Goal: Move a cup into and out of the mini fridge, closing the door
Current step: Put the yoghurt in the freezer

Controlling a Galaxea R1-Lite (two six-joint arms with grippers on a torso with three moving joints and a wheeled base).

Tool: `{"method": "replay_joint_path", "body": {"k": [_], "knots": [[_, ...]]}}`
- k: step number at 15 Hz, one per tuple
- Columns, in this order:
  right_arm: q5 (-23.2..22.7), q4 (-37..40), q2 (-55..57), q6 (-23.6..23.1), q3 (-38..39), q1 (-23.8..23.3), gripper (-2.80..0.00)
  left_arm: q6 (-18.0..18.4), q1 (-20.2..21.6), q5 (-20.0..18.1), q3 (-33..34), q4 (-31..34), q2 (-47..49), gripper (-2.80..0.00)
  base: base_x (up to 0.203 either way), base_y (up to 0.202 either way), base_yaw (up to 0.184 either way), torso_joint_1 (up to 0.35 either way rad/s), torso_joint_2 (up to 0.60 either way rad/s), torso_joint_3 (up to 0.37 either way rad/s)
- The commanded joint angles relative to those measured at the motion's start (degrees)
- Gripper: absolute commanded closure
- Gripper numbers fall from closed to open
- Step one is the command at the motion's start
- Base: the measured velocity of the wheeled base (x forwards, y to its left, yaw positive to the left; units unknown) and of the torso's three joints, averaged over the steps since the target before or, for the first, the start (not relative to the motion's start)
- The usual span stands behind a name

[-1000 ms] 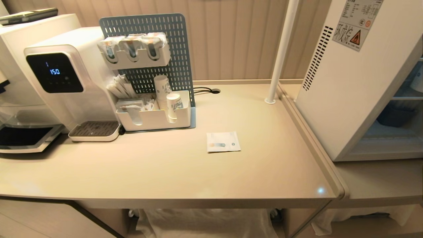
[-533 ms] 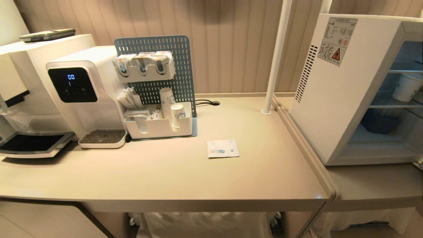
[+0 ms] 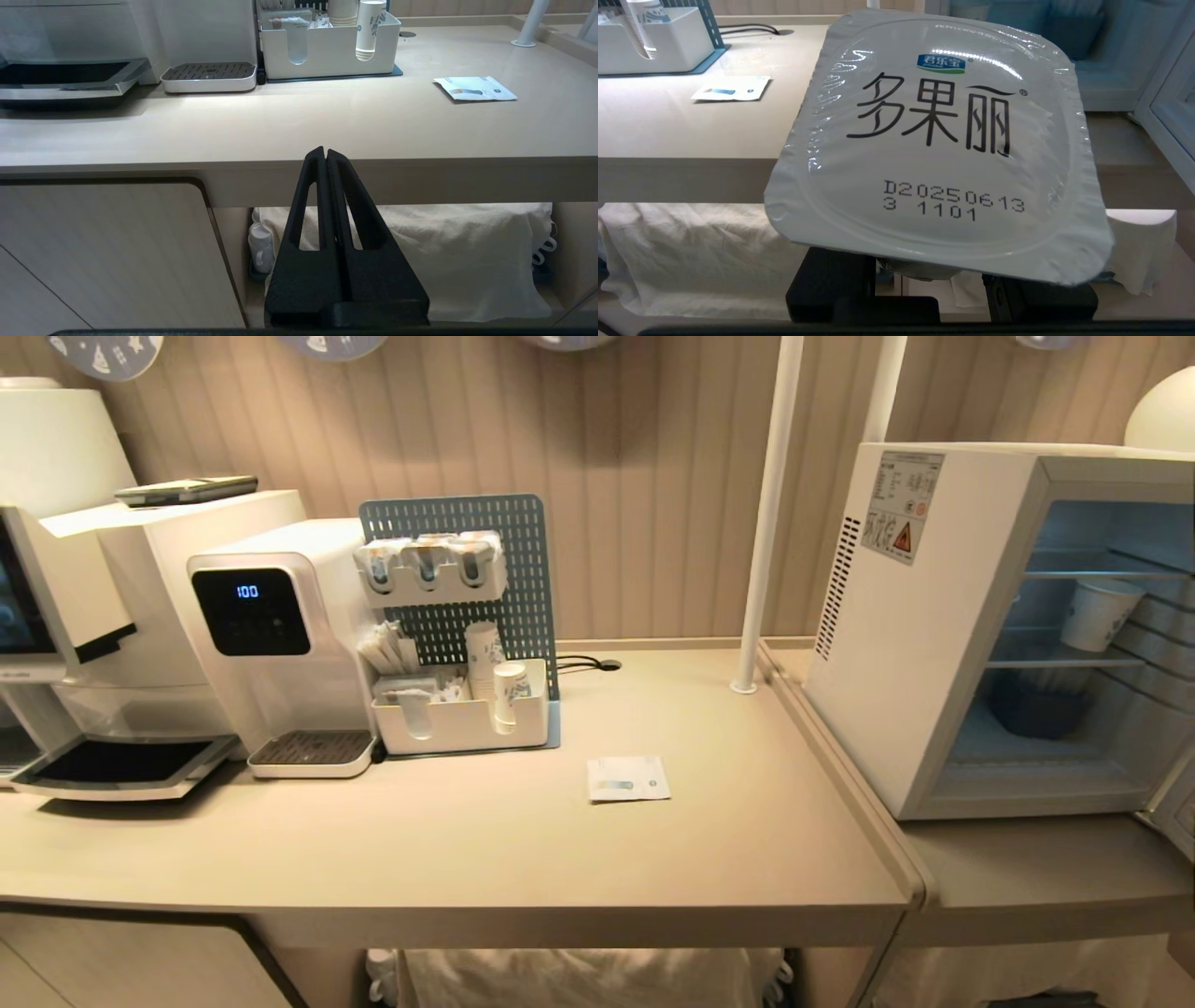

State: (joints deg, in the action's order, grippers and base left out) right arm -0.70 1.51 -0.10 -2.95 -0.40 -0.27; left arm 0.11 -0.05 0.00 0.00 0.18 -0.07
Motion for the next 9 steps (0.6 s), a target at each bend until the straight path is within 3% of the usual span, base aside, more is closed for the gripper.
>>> {"method": "replay_joint_path", "body": {"k": [1,9], "knots": [[0.00,-0.01,0.01,-0.04,-0.04,0.00,0.00,-0.02,-0.04,0.00,0.00,-0.01,0.07,0.00,0.000,0.000,0.000,0.007,0.00,0.144],[0.00,-0.01,0.01,0.14,0.05,0.00,0.00,-0.02,-0.04,0.00,0.00,-0.01,0.05,0.00,0.000,0.000,0.000,0.001,0.00,0.020]]}}
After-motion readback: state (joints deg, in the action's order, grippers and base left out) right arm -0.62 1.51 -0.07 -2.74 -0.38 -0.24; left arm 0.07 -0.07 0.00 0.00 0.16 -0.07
